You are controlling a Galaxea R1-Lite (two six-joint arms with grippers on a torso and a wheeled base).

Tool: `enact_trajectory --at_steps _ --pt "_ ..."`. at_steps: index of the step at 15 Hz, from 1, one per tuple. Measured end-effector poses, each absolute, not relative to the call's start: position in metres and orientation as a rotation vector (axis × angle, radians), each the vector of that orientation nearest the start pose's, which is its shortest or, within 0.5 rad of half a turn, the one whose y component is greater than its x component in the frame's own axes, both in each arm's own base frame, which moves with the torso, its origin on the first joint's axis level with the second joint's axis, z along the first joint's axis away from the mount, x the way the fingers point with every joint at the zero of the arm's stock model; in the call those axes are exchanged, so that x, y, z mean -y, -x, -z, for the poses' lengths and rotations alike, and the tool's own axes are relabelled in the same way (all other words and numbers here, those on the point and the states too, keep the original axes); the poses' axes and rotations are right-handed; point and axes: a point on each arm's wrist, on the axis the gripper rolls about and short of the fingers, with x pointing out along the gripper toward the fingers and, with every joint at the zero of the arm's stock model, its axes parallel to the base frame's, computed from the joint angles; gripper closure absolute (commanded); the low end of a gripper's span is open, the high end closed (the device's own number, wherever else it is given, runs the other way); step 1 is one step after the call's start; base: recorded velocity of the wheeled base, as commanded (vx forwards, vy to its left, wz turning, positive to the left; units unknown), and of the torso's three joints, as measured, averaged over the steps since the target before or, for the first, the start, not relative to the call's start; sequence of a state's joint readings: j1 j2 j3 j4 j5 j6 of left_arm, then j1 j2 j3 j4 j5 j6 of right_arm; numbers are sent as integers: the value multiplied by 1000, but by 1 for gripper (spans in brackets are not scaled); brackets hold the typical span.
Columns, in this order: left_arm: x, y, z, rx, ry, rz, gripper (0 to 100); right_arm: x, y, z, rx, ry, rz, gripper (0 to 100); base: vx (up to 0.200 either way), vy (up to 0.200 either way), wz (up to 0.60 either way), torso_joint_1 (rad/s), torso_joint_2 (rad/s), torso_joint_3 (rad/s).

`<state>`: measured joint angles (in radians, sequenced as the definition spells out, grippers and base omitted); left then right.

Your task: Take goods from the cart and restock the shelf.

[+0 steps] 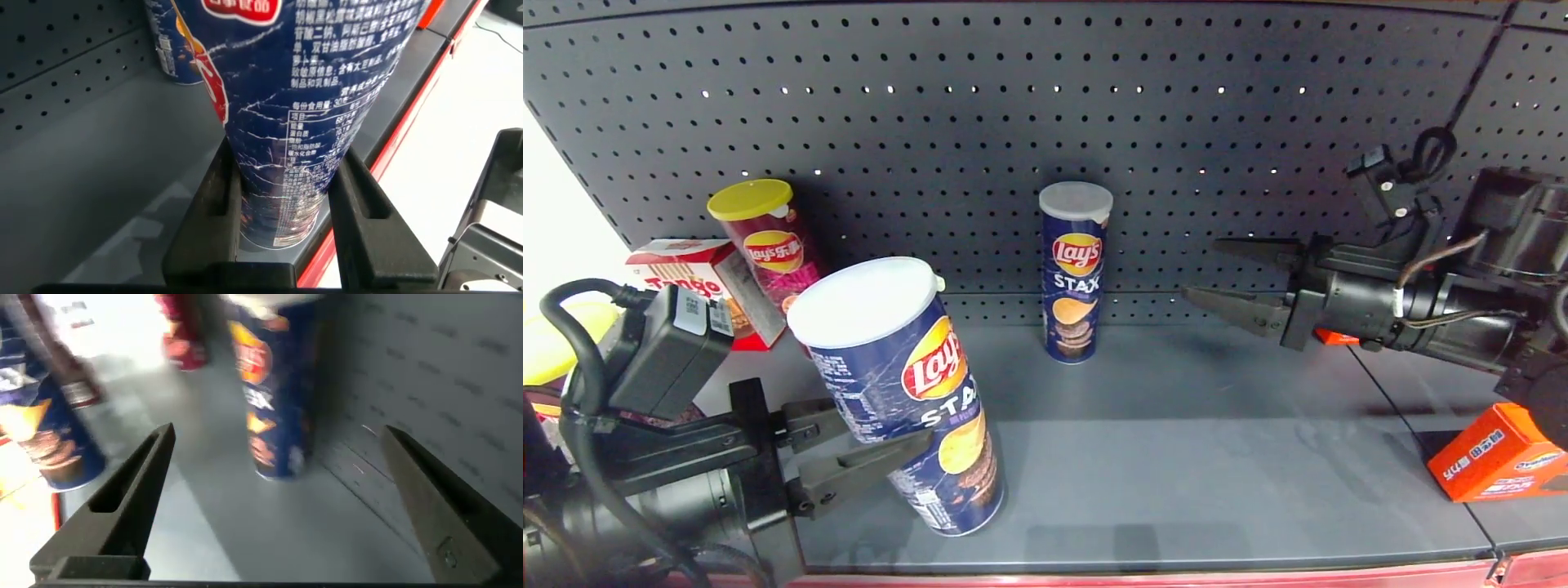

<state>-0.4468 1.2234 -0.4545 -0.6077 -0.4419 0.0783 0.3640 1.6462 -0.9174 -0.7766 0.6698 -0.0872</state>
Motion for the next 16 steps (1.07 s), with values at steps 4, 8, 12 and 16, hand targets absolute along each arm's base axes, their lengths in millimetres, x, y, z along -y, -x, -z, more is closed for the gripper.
enact_trajectory --at_steps 4,8,12,16 --pt "84 -153 -199 -130 -73 892 100 -140 -298 -235 97 86 -1171 0 0 0 0 0 0 0" --pt "84 -153 -199 -129 -73 894 100 -162 -313 -229 99 84 -1224 0 0 0 0 0 0 0" --pt "84 -153 -199 -128 -73 894 100 -177 -324 -219 78 79 -1249 0 0 0 0 0 0 0" --pt "84 -153 -199 -129 -71 893 100 -185 -336 -207 57 75 -1256 0 0 0 0 0 0 0"
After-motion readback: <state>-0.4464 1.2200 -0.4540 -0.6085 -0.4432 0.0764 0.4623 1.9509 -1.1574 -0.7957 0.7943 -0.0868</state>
